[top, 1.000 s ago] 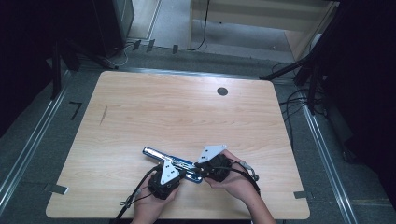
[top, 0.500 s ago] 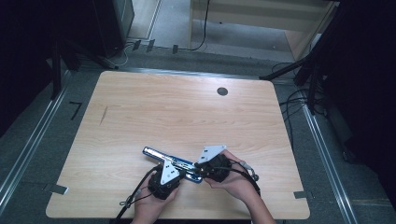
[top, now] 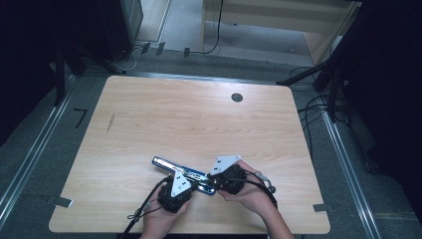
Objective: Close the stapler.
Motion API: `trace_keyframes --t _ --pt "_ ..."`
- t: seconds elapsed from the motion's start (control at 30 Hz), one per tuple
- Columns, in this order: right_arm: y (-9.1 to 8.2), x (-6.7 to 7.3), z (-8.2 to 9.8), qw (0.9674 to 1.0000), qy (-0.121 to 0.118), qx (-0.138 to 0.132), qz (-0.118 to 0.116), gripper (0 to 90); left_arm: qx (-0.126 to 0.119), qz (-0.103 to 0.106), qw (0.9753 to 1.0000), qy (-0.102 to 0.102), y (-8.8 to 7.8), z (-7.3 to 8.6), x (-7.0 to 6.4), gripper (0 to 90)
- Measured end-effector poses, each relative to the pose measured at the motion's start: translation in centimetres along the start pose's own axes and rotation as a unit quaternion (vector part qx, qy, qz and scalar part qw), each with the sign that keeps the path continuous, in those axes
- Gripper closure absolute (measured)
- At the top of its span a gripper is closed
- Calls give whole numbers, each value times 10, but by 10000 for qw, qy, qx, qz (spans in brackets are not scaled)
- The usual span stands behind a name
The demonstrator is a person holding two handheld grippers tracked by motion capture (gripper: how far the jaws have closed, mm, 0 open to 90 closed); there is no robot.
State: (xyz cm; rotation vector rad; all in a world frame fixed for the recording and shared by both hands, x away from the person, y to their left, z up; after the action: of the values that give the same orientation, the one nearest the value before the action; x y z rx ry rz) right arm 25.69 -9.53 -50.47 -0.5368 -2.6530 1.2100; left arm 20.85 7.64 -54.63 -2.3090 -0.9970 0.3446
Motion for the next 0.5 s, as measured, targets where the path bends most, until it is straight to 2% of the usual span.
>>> trace_keyframes --t 0.17,0.5 --pt "-1 0 -1 10000 -20 -46 -33 799 7 2 10000 4 0 0 0 900" --pt "0 -1 -1 10000 5 38 -67 799 13 5 10000 5 0 0 0 900"
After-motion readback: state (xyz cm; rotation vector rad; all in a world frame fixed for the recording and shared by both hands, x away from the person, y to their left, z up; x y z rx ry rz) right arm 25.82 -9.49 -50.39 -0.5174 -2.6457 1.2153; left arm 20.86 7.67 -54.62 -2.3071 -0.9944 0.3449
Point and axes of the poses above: each handheld gripper's, and its own axes: y roughly forward along the jaws, z roughly out of its underside, x roughly to its left, the point moved 2 cm from there along y, roughly forward along the jaws, and after that the axes turned 1 degree about y, right-handed, at the moved point
